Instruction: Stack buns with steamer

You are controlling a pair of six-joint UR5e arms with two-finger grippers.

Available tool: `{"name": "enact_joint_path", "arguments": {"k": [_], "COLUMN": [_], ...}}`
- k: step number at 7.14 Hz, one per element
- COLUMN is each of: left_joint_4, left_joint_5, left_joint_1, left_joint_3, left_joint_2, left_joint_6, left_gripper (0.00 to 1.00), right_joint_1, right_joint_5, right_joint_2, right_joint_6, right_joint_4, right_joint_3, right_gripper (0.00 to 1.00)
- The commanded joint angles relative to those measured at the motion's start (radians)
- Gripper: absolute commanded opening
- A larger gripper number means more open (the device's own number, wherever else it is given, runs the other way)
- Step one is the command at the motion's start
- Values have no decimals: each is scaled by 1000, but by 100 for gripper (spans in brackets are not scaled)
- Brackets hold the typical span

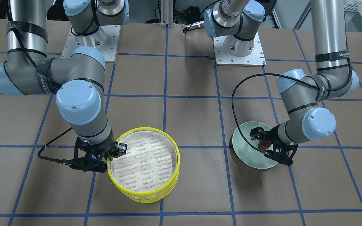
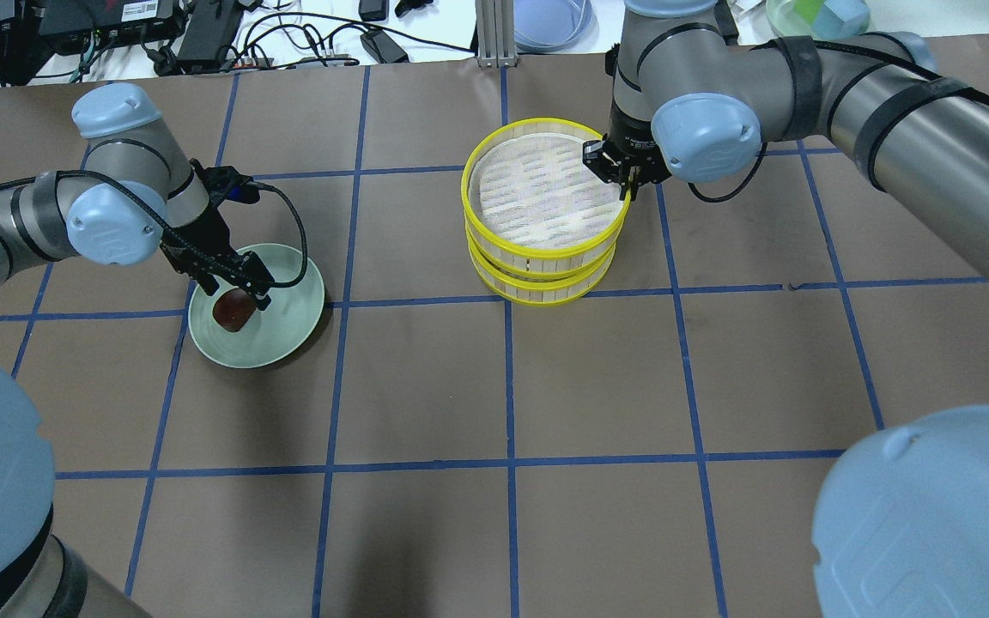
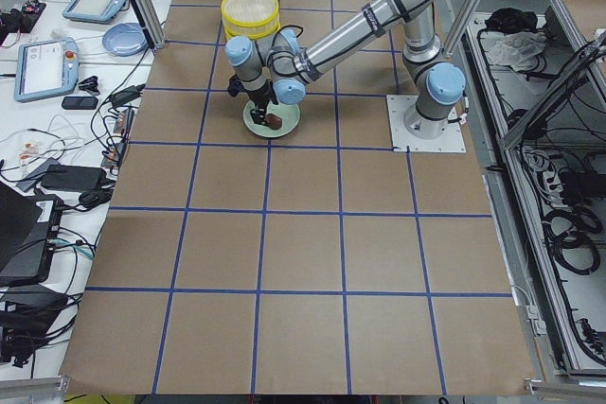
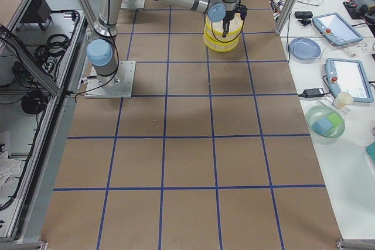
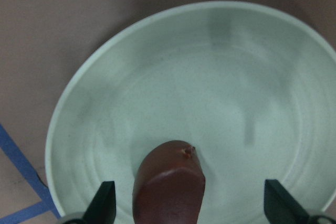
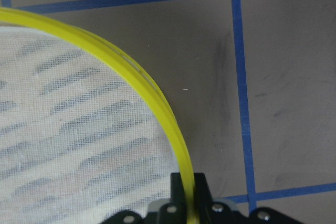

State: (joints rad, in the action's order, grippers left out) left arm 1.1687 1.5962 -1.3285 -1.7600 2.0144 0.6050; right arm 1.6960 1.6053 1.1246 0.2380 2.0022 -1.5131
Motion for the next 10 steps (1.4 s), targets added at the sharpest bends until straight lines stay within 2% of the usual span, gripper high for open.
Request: {"name": "enact_joint_path", "arguments": {"k": [1, 2, 3, 5, 7, 9, 10], "left_joint_4": [-1, -1, -1, -4, 17, 20, 20], "left_joint_5": [28, 40, 42, 38, 33, 15, 5], "left_joint_1": [0, 0, 0, 0, -5, -12, -37], "left_joint_3": [7, 8, 13, 23, 120, 154, 155], "left_joint_2": [27, 29, 29, 21, 1, -20, -40], "left_joint_6": [2, 2, 30, 23, -123, -178, -343], "left_gripper": [38, 5, 0, 0, 0, 0, 0], "right_joint_1": [4, 4, 4, 4, 4, 4, 2], "right_joint_5": [2, 2, 1, 1, 1, 2, 4], "right_joint_2": [-2, -6, -8, -9, -23, -25, -23], "right_joint_6": [23, 26, 26, 26, 24, 27, 27], "right_joint_4": [9, 9, 9, 12, 15, 29, 30], "right_joint_3": [-10, -15, -16, -15, -15, -16, -16], "right_gripper": [0, 0, 0, 0, 0, 0, 0]}}
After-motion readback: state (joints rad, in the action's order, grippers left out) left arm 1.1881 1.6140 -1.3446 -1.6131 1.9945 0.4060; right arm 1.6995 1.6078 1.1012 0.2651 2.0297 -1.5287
